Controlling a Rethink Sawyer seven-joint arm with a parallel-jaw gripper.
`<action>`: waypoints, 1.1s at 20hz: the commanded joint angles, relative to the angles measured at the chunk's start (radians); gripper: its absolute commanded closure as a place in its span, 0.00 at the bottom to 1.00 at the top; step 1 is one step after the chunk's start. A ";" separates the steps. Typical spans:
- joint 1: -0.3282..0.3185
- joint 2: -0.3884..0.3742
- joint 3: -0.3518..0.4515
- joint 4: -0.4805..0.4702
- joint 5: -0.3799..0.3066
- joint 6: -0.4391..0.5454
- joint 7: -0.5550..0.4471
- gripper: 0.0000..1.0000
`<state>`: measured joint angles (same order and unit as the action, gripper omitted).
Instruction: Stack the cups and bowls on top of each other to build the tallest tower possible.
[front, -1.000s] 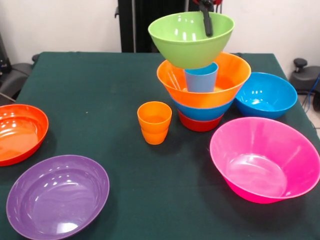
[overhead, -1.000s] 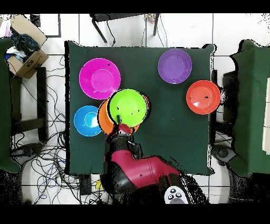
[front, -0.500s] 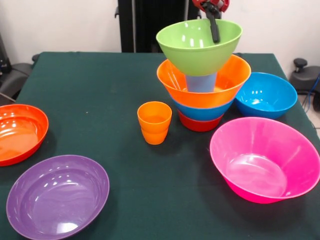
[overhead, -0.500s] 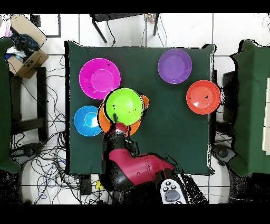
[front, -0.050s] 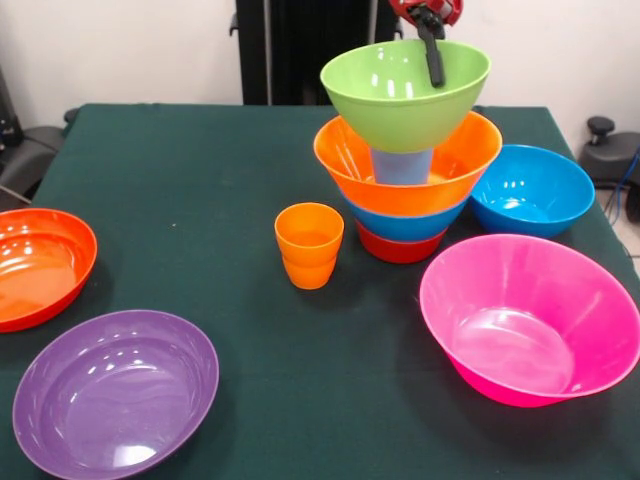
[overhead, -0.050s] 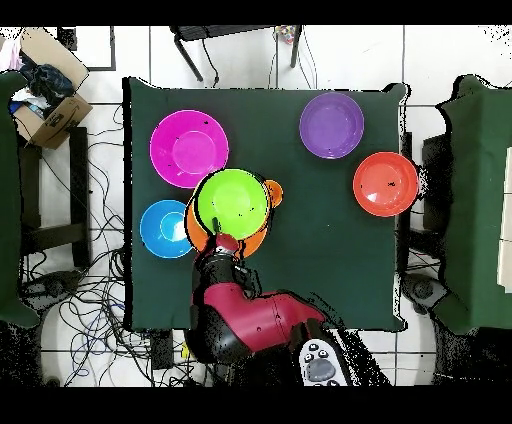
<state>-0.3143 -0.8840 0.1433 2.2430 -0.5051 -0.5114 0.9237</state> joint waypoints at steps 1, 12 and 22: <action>-0.015 0.013 0.026 -0.023 -0.031 0.034 0.225 1.00; -0.016 0.039 0.022 -0.028 -0.020 0.055 0.226 1.00; -0.023 0.037 0.048 -0.017 -0.014 0.105 0.232 1.00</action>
<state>-0.3266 -0.8842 0.1388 2.2430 -0.5051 -0.5113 0.9237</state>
